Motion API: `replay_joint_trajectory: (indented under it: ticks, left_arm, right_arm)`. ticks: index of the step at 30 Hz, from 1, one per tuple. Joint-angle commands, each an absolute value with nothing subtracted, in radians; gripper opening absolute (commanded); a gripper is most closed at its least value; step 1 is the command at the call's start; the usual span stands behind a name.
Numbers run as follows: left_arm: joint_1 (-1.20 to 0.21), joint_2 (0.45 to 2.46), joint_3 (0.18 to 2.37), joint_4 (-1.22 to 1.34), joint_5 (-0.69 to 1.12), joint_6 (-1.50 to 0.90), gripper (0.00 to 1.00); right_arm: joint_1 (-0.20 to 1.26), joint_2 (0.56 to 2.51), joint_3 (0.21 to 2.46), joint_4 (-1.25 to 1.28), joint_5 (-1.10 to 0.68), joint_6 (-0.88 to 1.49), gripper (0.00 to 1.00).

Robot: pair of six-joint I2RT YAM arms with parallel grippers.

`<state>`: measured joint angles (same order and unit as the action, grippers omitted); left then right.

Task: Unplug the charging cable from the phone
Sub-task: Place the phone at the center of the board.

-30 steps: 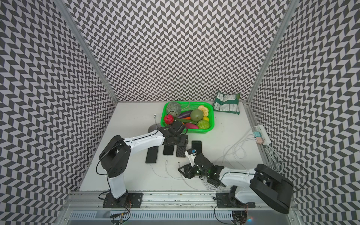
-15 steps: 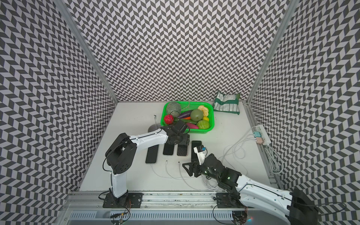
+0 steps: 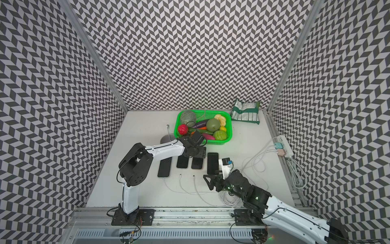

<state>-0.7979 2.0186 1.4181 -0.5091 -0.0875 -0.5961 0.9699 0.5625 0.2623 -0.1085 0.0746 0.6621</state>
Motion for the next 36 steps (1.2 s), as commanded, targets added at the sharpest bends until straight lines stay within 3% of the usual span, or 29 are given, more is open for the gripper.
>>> replay_joint_trajectory:
  ticks: [1,8,13,36]
  left_arm:
    - [-0.798,2.041,1.436,-0.496,-0.105,-0.594,0.55]
    - [-0.799,2.037,1.409,-0.472,-0.097,-0.604,0.84]
    - [-0.799,2.026,1.397,-0.466,-0.102,-0.609,0.99]
    - [-0.933,1.998,1.493,-0.507,-0.123,-0.62,1.0]
  right_arm:
    - [0.964,0.558,0.252,-0.099,0.097,0.66,0.91]
    - [0.958,0.553,0.249,-0.115,0.112,0.665,0.92]
    - [0.949,0.551,0.25,-0.127,0.122,0.665,0.92]
    - [0.852,0.619,0.267,-0.15,0.133,0.68,0.95]
